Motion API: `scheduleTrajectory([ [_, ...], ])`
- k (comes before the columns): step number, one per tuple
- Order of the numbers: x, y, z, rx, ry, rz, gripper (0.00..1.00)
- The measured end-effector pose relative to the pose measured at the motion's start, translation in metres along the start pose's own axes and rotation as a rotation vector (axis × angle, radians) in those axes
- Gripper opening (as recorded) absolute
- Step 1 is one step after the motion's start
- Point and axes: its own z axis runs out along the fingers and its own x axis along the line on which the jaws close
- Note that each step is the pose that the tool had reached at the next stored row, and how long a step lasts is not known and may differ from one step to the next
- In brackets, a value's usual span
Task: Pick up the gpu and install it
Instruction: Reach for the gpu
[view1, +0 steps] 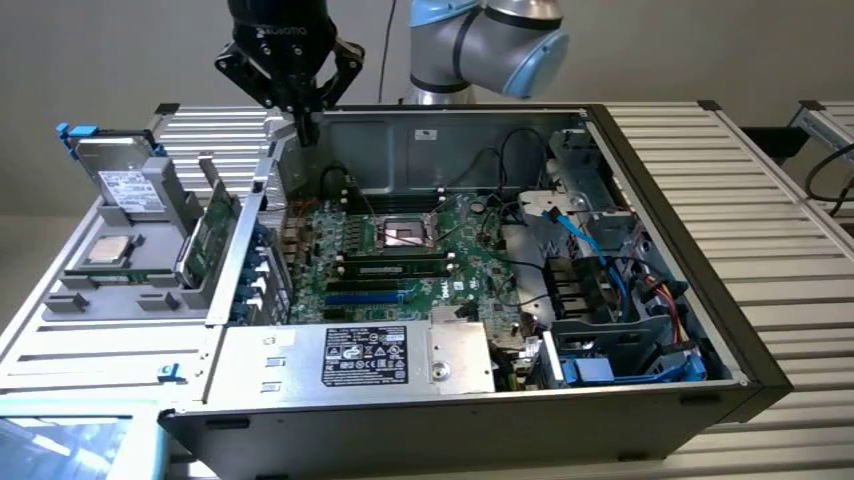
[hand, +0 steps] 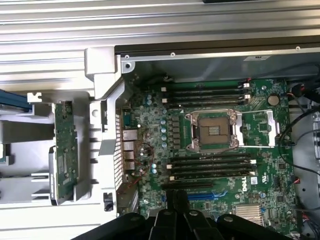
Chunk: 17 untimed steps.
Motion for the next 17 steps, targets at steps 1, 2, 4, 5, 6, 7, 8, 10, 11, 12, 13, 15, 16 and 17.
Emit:
scheduleTrajectory([
  [1, 0.004, 0.0000, -0.0001, 0.0000, 0.0001, 0.000, 0.12],
  [2, 0.009, 0.0000, -0.0001, 0.0000, 0.0001, 0.000, 0.12],
  [4, 0.018, 0.0001, -0.0002, 0.0000, 0.0002, 0.000, 0.12],
  [5, 0.023, 0.0001, -0.0002, 0.0000, 0.0003, 0.000, 0.12],
  [6, 0.027, 0.0001, -0.0003, 0.0000, 0.0004, 0.000, 0.12],
  [7, 0.032, 0.0001, -0.0003, 0.0000, 0.0004, 0.000, 0.12],
  [8, 0.037, 0.0001, -0.0003, -0.0001, 0.0005, 0.000, 0.12],
  [10, 0.045, 0.0001, -0.0005, 0.0001, 0.0007, 0.000, 0.12],
  [11, 0.050, 0.0001, -0.0004, 0.0001, 0.0006, 0.000, 0.12],
  [12, 0.055, 0.0001, -0.0004, 0.0001, 0.0007, 0.000, 0.12],
  [13, 0.059, 0.0000, -0.0004, 0.0000, 0.0006, 0.000, 0.12],
  [15, 0.069, 0.0001, -0.0002, 0.0001, 0.0009, 0.000, 0.12],
  [16, 0.073, 0.0002, 0.0000, 0.0001, 0.0010, 0.000, 0.12],
  [17, 0.078, 0.0003, 0.0003, 0.0001, 0.0010, 0.000, 0.12],
])
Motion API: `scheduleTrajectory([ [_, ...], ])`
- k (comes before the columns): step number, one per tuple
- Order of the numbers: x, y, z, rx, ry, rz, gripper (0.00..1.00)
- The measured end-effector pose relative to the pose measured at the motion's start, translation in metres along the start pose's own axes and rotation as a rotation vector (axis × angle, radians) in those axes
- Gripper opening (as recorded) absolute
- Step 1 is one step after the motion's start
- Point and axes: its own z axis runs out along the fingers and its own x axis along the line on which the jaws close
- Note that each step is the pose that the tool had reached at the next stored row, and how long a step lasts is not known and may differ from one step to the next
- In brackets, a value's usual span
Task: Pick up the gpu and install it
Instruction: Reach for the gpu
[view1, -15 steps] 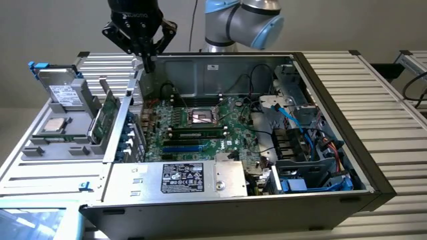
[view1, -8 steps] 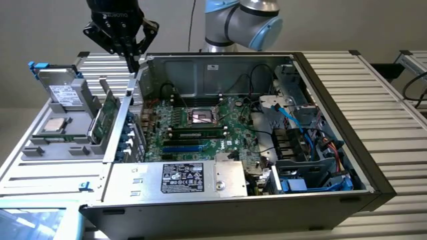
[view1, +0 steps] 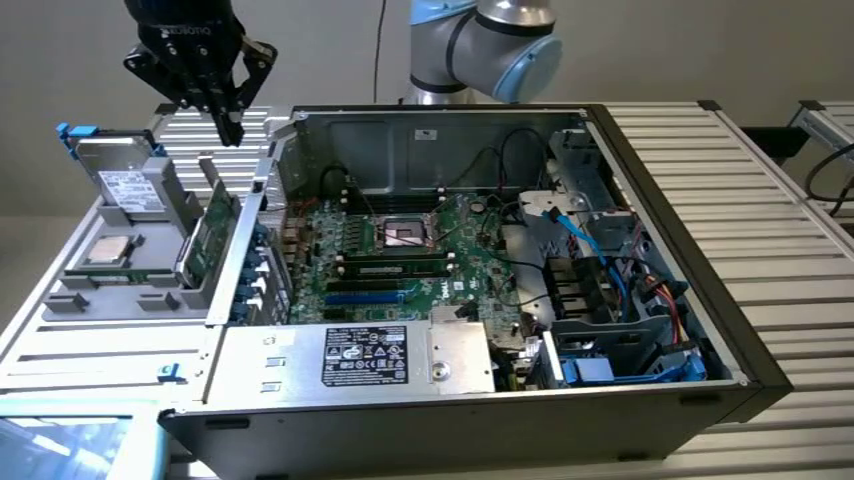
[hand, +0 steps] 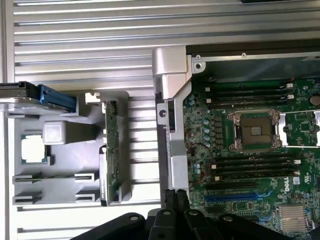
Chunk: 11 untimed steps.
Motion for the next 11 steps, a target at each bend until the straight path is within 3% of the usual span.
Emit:
scheduleTrajectory([
  [11, 0.050, 0.0027, 0.0127, 0.0000, 0.0003, 0.000, 0.12],
])
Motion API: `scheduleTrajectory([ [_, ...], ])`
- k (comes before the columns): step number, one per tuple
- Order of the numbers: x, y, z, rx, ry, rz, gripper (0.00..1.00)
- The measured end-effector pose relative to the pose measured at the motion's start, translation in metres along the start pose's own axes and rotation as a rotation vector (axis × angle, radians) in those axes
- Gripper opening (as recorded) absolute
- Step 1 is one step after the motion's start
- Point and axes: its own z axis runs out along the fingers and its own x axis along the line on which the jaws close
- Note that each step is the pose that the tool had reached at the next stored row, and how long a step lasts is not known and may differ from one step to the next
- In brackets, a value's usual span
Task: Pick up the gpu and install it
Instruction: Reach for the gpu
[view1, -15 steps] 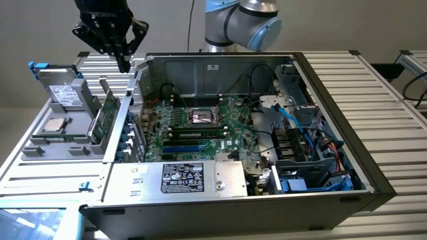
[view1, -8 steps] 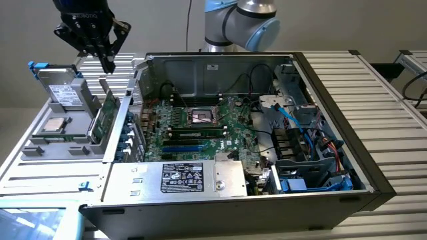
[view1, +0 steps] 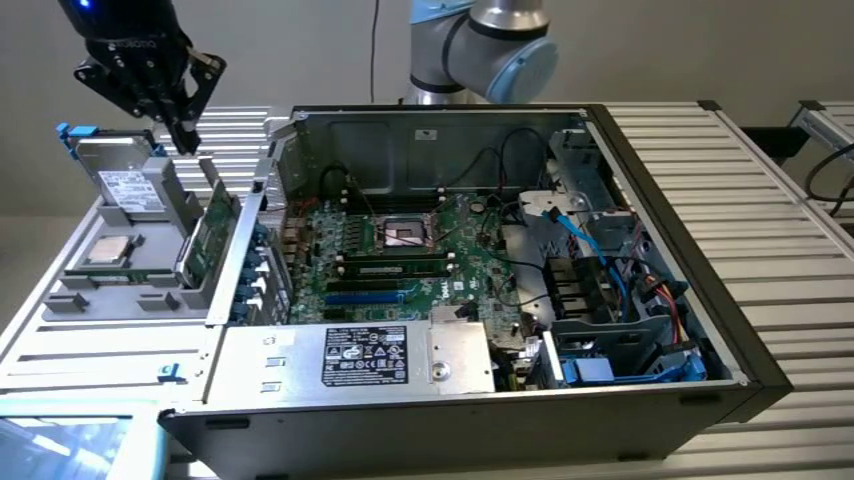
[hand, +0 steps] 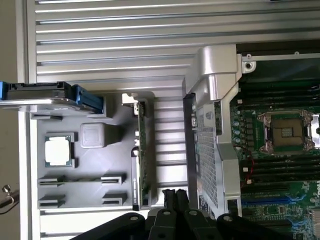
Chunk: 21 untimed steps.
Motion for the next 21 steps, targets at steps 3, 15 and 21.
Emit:
scheduleTrajectory([
  [3, 0.012, 0.0005, 0.0051, 0.0000, 0.0004, 0.000, 0.12],
  [15, 0.024, 0.0014, 0.0240, 0.0006, 0.0084, 0.000, 0.12],
  [21, 0.029, 0.0051, 0.0300, 0.0016, 0.0222, 0.001, 0.12],
])
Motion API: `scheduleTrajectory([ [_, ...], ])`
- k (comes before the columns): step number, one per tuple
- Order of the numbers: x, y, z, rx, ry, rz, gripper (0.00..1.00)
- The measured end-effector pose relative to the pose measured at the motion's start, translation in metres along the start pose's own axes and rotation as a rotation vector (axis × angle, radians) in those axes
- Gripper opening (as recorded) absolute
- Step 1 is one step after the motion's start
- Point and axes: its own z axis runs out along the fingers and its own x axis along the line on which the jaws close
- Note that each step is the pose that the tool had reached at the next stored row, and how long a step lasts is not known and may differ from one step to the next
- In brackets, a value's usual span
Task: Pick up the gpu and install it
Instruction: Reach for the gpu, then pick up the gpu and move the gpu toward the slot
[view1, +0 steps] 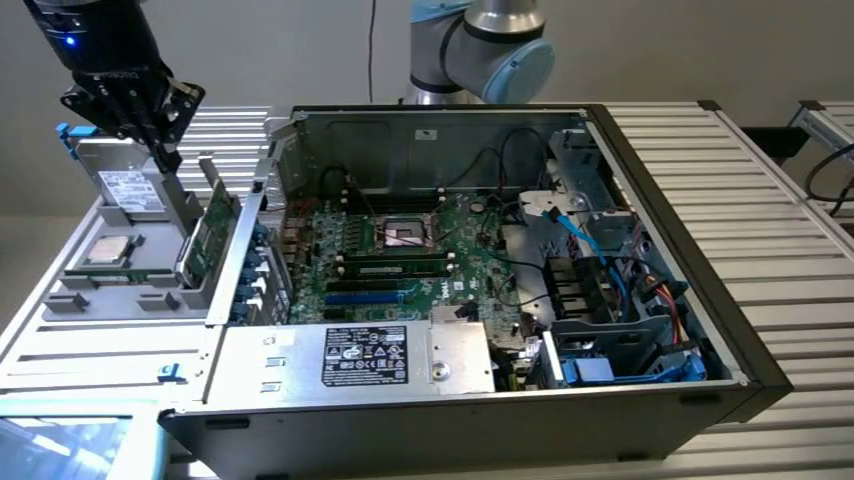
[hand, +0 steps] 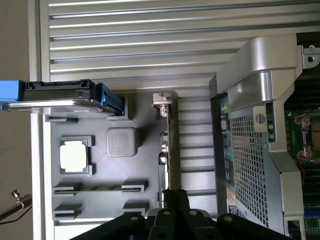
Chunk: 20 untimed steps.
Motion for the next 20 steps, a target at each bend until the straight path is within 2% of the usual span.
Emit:
scheduleTrajectory([
  [2, 0.0006, 0.0008, 0.0009, -0.0004, 0.0018, 0.000, 0.12],
  [15, 0.0006, 0.0008, 0.0009, -0.0006, 0.0019, 0.000, 0.12],
  [17, 0.0006, 0.0008, 0.0009, -0.0005, 0.0018, 0.000, 0.13],
  [19, 0.0006, 0.0008, 0.0009, -0.0005, 0.0019, 0.000, 0.25],
  [20, 0.0006, 0.0008, 0.0009, -0.0005, 0.0019, 0.000, 0.25],
])
